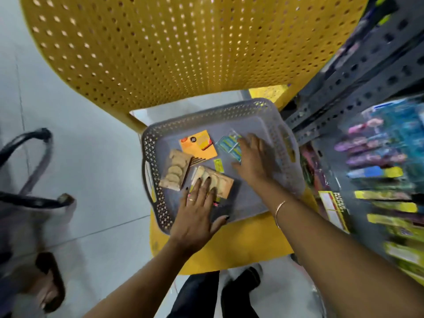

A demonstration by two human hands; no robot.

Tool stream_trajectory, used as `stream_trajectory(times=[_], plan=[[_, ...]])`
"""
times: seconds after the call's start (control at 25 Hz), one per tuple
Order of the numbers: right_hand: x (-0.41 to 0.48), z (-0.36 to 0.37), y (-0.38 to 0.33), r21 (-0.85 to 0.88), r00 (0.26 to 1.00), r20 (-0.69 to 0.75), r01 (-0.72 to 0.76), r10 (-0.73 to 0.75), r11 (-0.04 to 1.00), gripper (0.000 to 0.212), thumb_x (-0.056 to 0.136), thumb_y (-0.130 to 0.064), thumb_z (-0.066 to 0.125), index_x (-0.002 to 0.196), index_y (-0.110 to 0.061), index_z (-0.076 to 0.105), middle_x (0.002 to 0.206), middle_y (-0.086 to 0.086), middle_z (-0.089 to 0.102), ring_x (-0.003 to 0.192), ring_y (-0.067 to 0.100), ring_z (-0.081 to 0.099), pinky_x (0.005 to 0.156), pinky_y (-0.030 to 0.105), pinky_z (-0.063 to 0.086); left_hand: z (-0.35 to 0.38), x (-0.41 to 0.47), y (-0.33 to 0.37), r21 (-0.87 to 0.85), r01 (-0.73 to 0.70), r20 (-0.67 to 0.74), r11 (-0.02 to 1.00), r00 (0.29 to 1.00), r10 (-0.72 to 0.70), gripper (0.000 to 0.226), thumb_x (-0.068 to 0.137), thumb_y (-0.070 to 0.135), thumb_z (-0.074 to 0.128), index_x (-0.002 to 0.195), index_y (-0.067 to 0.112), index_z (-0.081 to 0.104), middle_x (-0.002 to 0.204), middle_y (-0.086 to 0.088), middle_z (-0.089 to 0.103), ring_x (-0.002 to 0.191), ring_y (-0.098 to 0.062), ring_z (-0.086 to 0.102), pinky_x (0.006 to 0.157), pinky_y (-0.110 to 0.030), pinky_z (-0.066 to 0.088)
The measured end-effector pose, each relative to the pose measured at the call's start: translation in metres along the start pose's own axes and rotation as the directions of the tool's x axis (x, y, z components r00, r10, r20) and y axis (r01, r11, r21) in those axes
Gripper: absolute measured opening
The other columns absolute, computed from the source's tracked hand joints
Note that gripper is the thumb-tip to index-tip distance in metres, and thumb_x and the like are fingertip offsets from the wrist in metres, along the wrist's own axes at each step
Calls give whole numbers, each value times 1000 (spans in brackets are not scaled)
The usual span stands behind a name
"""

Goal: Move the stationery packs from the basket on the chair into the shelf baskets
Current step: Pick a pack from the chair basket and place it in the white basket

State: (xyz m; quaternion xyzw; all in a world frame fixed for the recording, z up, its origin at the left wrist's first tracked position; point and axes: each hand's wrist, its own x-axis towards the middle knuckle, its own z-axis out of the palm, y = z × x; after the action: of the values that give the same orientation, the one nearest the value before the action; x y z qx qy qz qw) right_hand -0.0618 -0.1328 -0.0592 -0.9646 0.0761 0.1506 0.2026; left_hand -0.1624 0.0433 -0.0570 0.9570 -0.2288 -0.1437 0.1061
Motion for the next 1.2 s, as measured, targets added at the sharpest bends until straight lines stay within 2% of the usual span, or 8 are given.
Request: stream_trajectory(times=[0.12,0.28,0.44,0.6,0.72,0.92,1.08,1.2], plan=[[4,6,-1,-87,999,41,-15,19,996,68,76,-20,69,135,-12,36,141,22,35,129,39,32,104,46,32,-2,-1,1,-9,10,2,1000,1000,-10,78,92,64,17,138,4,38,150,-15,24,139,-31,18,110,-47,11],[8,3,-4,-132,1000,-9,23,-25,991,57,76,-11,66,127,-7,40,126,23,47,117,40,41,94,47,40,-3,-1,1,12,25,32,1000,999,-26,80,91,64,14,140,5,34,149,-11,12,140,-29,12,110,-49,10],[6,-3,1,-143,998,-57,0,-8,990,56,73,-12,68,122,-4,41,122,24,50,114,39,45,87,45,44,-5,0,2,8,23,55,1000,998,-23,81,90,64,11,140,5,34,148,-10,10,140,-28,9,109,-50,10],[-6,-5,8,-121,994,-105,-14,2,993,60,70,-15,72,121,-4,43,119,24,53,112,39,47,84,45,46,-4,-1,1,14,25,71,1000,997,-26,85,87,67,3,143,8,29,152,-11,11,140,-27,3,110,-48,4],[-14,-20,7,-94,987,-162,-12,-3,996,58,69,-16,71,120,-6,46,117,23,55,111,38,48,82,44,46,-4,0,0,8,20,60,1000,998,-20,81,91,64,10,139,6,36,150,-15,22,139,-30,15,108,-51,8],[-38,-97,-11,4,957,-282,67,-64,998,59,65,-17,71,118,-6,49,112,23,57,108,41,48,85,46,44,-36,-1,7,-29,-13,5,1000,1000,13,75,93,62,19,138,5,38,149,-16,27,137,-32,22,108,-55,23],[-75,-202,-32,92,913,-395,149,-101,985,53,64,-16,67,114,-8,51,109,19,59,107,39,48,85,44,44,-111,19,19,-7,-138,-66,990,988,137,78,93,64,14,125,6,54,141,-17,42,128,-35,40,92,-55,44],[-115,-283,-52,112,868,-484,183,-107,977,52,63,-25,58,113,-10,53,108,14,61,105,35,50,84,37,39,-183,42,35,3,-240,-182,971,954,237,78,90,67,16,117,8,58,140,-19,43,123,-38,45,88,-53,47]])
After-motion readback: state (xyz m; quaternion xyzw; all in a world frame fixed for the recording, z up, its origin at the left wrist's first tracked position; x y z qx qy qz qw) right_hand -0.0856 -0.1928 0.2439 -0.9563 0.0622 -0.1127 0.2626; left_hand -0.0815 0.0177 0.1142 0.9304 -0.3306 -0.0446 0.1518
